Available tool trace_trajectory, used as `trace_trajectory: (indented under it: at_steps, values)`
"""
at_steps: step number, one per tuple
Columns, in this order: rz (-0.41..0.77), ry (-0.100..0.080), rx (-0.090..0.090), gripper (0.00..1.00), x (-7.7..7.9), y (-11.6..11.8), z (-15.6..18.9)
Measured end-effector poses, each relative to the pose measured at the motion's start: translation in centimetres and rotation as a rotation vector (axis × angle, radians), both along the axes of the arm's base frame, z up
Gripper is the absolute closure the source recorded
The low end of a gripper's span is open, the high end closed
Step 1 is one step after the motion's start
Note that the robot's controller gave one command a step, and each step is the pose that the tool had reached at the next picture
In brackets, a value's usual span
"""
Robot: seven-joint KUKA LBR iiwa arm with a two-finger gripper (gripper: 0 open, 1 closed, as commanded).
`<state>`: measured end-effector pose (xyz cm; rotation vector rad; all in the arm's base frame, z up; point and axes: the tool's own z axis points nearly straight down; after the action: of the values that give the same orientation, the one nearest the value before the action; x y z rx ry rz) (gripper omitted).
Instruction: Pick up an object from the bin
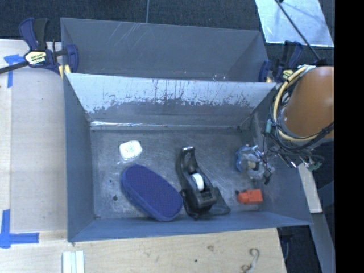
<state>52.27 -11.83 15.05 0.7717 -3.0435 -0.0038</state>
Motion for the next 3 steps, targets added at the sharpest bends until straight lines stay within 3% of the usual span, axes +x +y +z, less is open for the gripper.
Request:
trace_trajectory:
  at_steps: [1,2,3]
  values:
    - [0.005,-0.015,-0.005,1.0,0.6,-0.9,12.4]
    - [-0.112,0.002,0.0,1.0,0.1,1.7,1.2]
    - [-0.1,-0.013,-0.003,1.0,-1.8,2.8,9.5]
